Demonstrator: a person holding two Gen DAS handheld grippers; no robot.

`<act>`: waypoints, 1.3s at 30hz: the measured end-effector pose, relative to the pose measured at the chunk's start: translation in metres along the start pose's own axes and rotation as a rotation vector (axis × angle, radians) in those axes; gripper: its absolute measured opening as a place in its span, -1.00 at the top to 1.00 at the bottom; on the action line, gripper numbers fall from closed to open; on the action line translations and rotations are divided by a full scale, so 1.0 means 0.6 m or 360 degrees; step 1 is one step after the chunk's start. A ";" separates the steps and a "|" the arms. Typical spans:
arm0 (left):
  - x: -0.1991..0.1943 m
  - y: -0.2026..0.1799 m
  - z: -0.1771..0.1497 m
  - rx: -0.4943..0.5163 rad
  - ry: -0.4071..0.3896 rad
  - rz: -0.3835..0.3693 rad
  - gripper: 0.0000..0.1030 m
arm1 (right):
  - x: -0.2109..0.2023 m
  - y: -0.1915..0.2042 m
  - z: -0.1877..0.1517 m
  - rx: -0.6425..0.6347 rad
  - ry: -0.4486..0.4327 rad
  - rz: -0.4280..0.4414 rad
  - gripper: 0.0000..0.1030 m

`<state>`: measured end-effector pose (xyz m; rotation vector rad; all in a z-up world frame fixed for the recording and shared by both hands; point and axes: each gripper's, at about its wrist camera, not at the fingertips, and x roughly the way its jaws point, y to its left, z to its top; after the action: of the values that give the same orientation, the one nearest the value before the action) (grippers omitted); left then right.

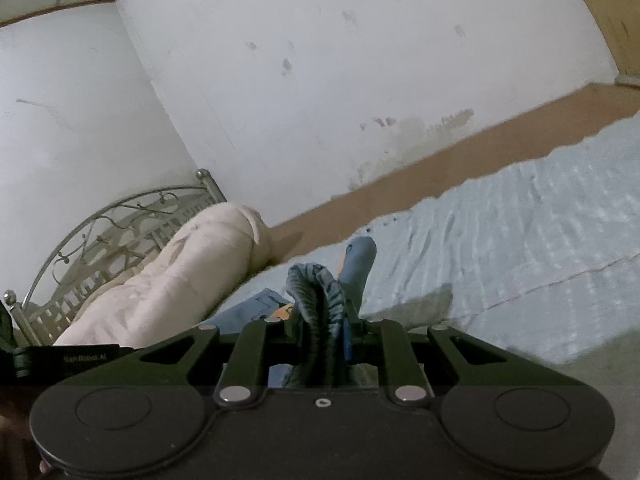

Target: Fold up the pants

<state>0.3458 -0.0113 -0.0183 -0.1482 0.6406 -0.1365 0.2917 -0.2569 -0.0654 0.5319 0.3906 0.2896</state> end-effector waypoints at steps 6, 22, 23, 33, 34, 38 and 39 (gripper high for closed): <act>0.035 0.011 -0.027 0.0001 0.0087 0.0048 0.91 | 0.036 -0.018 -0.031 0.0046 0.0100 -0.0091 0.65; 0.040 0.018 -0.033 0.0005 0.0131 0.0070 0.21 | 0.039 -0.051 -0.058 0.0155 0.0119 -0.0171 0.40; 0.038 0.017 -0.033 0.0003 0.0127 0.0076 -0.07 | 0.039 -0.049 -0.058 0.0151 0.0117 -0.0178 0.29; -0.029 0.010 -0.030 0.0018 -0.0018 0.0130 -0.99 | 0.009 -0.038 -0.062 0.0135 0.0053 -0.0220 -0.84; -0.038 0.009 -0.031 0.0021 -0.0031 0.0130 -0.99 | 0.002 -0.033 -0.063 0.0120 0.0047 -0.0221 -0.88; -0.074 0.004 -0.036 0.0028 -0.0061 0.0116 -0.99 | -0.031 -0.004 -0.060 0.0051 0.0016 -0.0233 -0.99; -0.085 0.003 -0.038 0.0028 -0.0075 0.0117 -0.99 | -0.040 0.003 -0.060 0.0036 0.0008 -0.0228 -0.99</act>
<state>0.2916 -0.0032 -0.0070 -0.1105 0.5971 -0.0673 0.2548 -0.2486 -0.0860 0.5225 0.4348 0.1484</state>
